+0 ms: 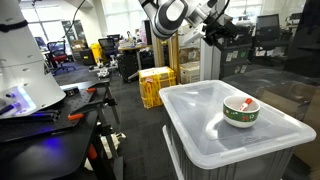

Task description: Take the marker and put it in the cup

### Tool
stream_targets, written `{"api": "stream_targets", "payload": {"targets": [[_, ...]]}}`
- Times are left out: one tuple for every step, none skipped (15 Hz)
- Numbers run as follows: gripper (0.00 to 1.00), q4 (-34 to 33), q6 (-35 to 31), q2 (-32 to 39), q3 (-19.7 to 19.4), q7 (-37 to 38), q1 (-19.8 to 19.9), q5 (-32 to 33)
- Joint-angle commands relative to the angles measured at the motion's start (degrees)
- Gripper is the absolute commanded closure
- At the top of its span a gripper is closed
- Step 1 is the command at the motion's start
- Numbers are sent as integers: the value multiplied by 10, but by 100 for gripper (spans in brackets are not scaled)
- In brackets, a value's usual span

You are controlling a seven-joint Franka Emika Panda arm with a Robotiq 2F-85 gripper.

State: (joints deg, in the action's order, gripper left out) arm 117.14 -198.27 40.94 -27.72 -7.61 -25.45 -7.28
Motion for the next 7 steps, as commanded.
{"api": "stream_targets", "payload": {"targets": [[0,35,0,-72,64,-31,46,54],[0,39,0,-82,82,-31,60,71],[0,8,0,-34,42,-1,25,44],[0,12,0,-45,59,-2,37,55],[0,15,0,-53,67,-5,44,60],[0,18,0,-58,71,-11,48,61],[0,19,0,-60,71,-13,49,61]]}}
